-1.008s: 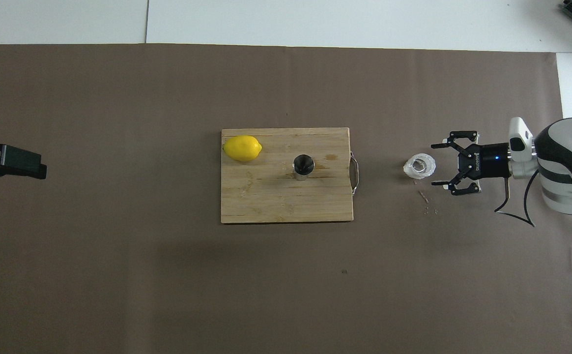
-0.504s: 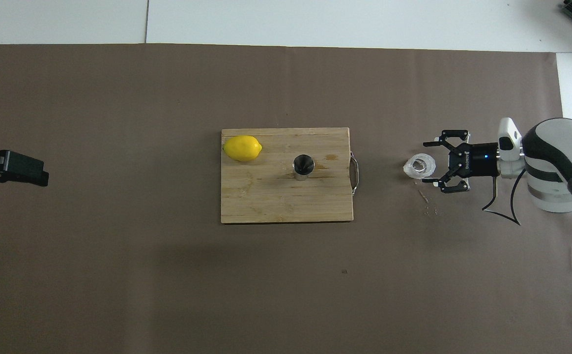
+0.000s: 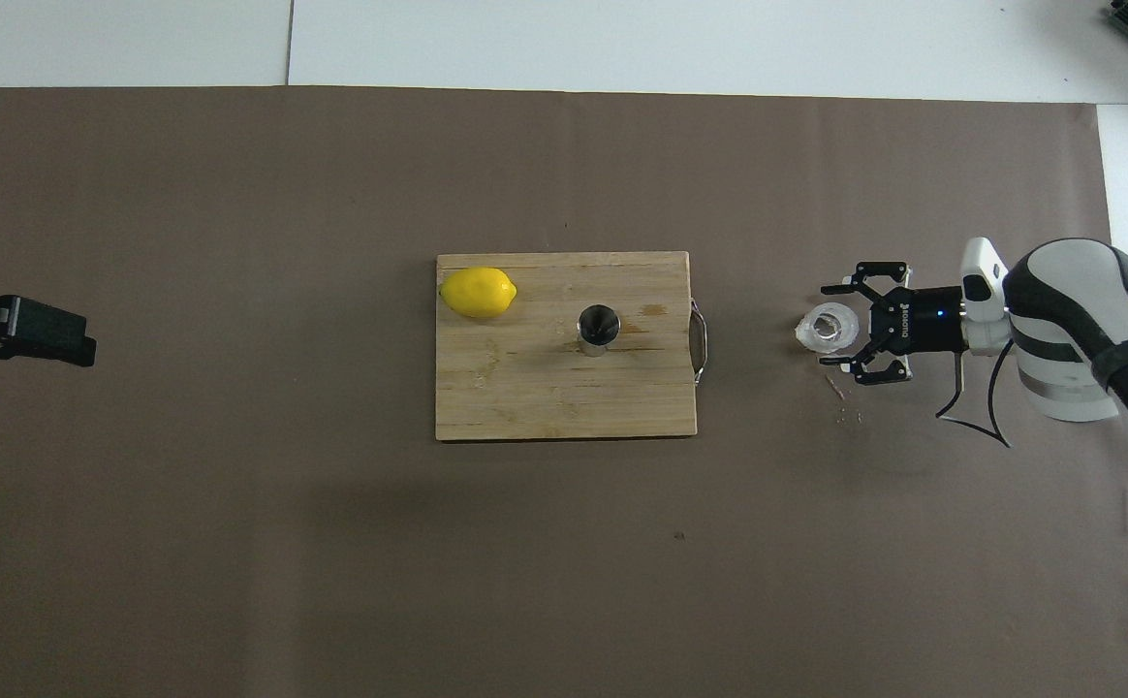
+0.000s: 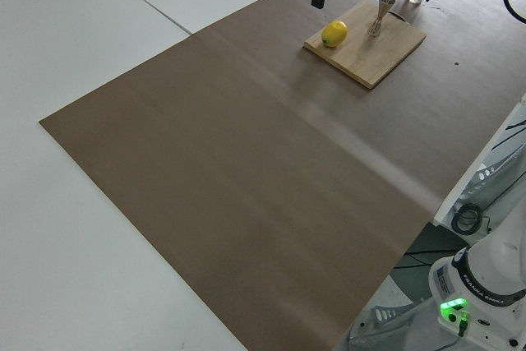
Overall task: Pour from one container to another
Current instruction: 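Lower the open right gripper around the clear plastic cup and close it, then lift the clear cup with the right gripper and carry it over the metal cup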
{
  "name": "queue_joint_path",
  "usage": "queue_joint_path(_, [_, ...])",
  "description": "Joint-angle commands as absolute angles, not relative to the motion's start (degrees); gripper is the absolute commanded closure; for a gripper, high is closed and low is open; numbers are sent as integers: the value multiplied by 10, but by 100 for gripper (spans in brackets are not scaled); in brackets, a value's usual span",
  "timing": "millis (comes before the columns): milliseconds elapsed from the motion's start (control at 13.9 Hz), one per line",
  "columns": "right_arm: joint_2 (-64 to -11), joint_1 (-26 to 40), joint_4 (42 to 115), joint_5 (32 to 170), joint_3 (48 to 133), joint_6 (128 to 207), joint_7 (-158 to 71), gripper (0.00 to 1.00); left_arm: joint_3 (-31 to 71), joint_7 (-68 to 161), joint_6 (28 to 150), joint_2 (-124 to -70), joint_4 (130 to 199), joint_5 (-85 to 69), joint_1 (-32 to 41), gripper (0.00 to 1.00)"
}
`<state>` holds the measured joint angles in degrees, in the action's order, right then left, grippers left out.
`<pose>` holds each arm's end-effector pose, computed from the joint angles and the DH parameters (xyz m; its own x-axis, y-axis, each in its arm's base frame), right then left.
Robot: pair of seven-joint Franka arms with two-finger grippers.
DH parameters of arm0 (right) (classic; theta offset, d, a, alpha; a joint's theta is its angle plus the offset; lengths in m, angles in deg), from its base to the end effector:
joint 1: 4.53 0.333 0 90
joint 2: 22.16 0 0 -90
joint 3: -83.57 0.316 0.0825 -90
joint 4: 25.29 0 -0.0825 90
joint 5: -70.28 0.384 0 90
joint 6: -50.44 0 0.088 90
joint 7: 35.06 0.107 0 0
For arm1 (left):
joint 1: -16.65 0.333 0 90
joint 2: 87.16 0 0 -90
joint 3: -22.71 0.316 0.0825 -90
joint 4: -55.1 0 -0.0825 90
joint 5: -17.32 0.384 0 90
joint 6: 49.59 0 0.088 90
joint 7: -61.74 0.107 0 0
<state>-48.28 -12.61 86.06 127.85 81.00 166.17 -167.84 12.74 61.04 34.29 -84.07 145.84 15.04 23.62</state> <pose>0.5944 -0.0609 0.2387 0.0459 0.6600 0.7499 0.9962 -0.0855 0.0143 0.5256 -0.0349 0.6382 0.9968 -0.0434 -0.0669 -0.0415 -0.9987 0.0296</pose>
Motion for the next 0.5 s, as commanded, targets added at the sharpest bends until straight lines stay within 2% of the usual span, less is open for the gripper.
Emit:
queue_joint_path(0, [-479, -128, 875, 1303, 812, 1671, -1692, 7, 129, 612, 346, -838, 1467, 158, 233, 0])
queue_joint_path(72, [-478, -127, 876, 1304, 812, 1671, -1692, 17, 130, 612, 347, -838, 1467, 158, 237, 0])
queue_joint_path(216, [-477, -124, 879, 1307, 812, 1670, -1691, 27, 130, 612, 347, -838, 1467, 158, 239, 0])
queue_joint_path(432, [-476, -122, 879, 1312, 812, 1668, -1689, 64, 130, 611, 347, -838, 1467, 158, 239, 0])
